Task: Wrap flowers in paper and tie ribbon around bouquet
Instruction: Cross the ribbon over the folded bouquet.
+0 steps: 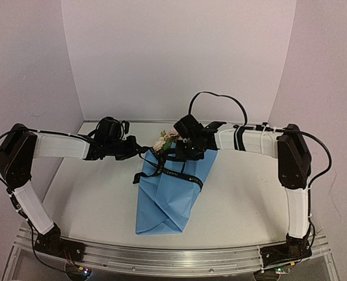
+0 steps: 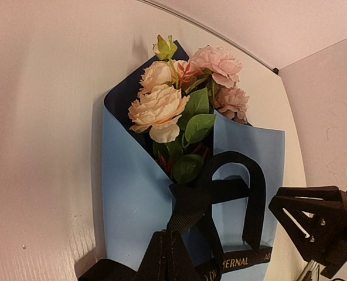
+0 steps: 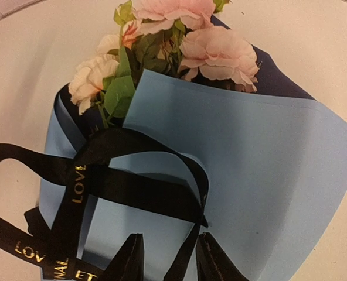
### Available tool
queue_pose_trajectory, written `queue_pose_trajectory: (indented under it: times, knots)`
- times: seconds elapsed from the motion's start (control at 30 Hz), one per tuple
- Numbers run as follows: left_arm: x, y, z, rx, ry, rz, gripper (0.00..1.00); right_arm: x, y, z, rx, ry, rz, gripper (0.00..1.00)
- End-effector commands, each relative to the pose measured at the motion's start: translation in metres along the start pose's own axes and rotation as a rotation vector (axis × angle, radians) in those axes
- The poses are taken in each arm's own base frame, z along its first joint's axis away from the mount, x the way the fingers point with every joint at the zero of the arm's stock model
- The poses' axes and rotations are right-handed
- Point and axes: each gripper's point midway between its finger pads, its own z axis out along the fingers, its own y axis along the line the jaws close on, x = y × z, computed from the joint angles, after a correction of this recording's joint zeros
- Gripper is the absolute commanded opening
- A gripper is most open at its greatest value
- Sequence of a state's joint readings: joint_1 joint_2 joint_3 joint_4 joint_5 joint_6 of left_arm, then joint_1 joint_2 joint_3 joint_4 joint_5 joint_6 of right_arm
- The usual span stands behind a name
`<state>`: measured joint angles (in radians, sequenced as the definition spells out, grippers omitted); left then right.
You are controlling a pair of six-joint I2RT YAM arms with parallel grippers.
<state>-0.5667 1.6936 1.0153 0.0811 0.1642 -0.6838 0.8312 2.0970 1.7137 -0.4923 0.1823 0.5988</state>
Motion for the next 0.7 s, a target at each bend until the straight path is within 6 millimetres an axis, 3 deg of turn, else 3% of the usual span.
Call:
queue_pose_trajectory:
  times: [0.0,0.23,0.5,0.67]
  knots:
    - [-0.032,-0.032,-0.012,0.085,-0.084,0.027,0.0,-0.001,-0.014,0.011,0.04,0.04,-0.026,0.32]
    - [-0.031,-0.032,-0.013,0.085,-0.083,0.027,0.0,-0.003,-0.018,0.024,0.06,0.044,-0.045,0.23]
    - [-0.033,-0.033,-0.013,0.088,-0.087,0.028,0.0,0.0,-0.016,0.025,0.051,0.054,-0.048,0.0]
    - [-0.033,-0.034,-0.013,0.092,-0.087,0.028,0.0,0.005,-0.015,0.023,0.006,0.017,-0.021,0.0]
